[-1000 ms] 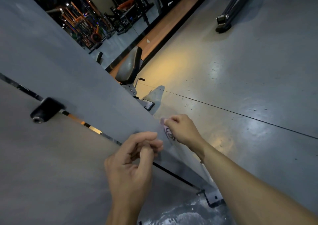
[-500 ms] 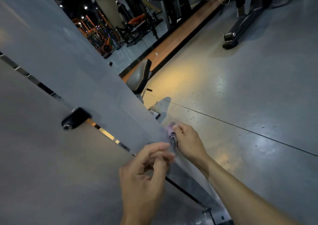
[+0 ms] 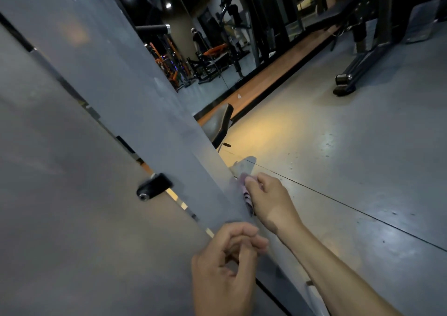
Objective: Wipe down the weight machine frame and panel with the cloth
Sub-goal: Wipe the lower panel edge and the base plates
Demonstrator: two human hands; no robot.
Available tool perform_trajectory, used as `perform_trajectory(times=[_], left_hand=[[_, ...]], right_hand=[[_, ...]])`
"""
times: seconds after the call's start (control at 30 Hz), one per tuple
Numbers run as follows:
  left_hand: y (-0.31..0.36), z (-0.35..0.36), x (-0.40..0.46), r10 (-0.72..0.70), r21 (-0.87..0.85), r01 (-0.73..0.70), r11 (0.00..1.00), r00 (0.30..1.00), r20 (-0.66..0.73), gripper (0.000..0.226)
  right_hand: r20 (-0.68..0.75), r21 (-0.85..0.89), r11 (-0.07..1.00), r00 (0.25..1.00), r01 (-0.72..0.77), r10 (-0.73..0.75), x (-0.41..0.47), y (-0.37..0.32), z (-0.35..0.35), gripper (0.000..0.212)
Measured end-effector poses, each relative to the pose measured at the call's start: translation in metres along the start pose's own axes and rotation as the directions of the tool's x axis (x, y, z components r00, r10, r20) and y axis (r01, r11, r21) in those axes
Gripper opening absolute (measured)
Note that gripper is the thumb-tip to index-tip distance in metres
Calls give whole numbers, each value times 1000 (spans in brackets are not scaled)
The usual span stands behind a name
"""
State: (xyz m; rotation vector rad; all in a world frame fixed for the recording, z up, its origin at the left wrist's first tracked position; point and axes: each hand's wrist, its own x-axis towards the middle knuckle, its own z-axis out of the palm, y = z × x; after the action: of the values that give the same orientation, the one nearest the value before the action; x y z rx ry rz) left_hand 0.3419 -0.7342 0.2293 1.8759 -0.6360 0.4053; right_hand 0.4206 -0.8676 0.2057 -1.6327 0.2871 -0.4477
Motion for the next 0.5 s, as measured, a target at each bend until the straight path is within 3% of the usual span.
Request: perform_trajectory(times=[0.13,0.3,0.5], left_hand=[[8,-2,8,59,58,-58,997,998,-10,23],[36,-15,24,108,114,-105,988,994,-18,22],[83,-52,54,375,292,-362,885,927,13,24]], right_hand=[[-10,30,978,978,208,-208,3,-50,-5,39],[54,-3,995,994,99,-99,2,-35,-14,42],[92,22,997,992,80,-82,4,-84,-19,45]])
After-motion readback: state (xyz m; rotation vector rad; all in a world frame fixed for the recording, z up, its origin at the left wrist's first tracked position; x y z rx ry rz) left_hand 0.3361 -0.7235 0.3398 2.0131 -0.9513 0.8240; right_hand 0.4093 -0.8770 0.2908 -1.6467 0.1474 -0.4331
